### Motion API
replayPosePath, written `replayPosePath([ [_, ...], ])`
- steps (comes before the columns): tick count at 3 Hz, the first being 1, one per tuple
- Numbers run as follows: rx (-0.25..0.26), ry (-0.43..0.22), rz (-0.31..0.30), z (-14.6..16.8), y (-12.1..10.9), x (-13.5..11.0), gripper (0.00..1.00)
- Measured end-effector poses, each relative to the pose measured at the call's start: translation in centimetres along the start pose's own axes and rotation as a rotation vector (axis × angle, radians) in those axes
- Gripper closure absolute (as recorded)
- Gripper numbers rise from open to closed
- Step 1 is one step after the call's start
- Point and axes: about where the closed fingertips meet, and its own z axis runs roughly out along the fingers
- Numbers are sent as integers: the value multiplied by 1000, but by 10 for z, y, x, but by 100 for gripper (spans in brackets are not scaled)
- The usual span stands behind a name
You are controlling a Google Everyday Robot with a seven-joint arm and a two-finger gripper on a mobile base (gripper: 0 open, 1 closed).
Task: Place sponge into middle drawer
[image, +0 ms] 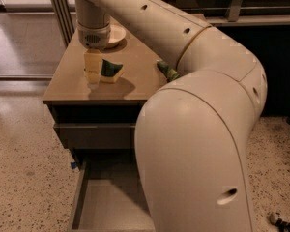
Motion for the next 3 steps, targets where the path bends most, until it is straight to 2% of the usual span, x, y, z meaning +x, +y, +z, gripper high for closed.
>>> replayPosePath([
  [1,-42,20,91,11,4,4,0],
  [2,-65,-13,159,19,11,13,0],
  [3,-53,-83,194,21,12,25,0],
])
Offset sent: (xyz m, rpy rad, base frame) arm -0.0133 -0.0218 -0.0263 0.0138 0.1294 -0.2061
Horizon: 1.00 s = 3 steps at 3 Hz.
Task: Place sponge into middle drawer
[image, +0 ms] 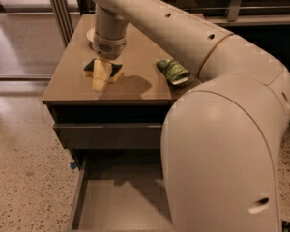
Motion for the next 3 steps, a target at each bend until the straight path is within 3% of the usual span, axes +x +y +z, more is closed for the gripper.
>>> replayPosePath([
  [1,9,-94,28,-2,-1,12,0],
  [3,19,-95,10,4,-3,7,0],
])
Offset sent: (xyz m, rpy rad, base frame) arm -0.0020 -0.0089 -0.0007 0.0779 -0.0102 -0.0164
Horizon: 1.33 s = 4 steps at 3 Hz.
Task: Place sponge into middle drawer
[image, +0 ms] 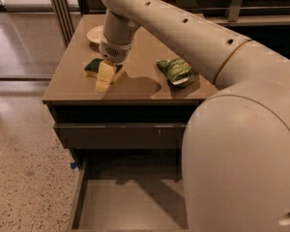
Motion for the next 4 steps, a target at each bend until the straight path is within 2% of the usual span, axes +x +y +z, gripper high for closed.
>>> replayPosePath([
  [1,1,1,-8,4,-1,-3,0],
  [2,1,1,-8,4,-1,-3,19],
  [3,1,1,-8,4,-1,-3,50],
  [4,1,1,-8,4,-1,-3,73],
])
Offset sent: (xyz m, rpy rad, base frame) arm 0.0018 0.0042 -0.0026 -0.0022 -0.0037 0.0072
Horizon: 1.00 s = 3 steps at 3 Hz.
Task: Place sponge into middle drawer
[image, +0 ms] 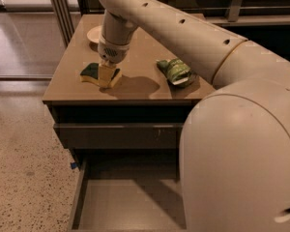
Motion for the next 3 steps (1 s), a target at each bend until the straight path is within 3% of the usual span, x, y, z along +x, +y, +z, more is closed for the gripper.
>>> replayPosePath([
  [1,0,0,0,0,0,0,96],
  [3,0,0,0,0,0,0,100],
])
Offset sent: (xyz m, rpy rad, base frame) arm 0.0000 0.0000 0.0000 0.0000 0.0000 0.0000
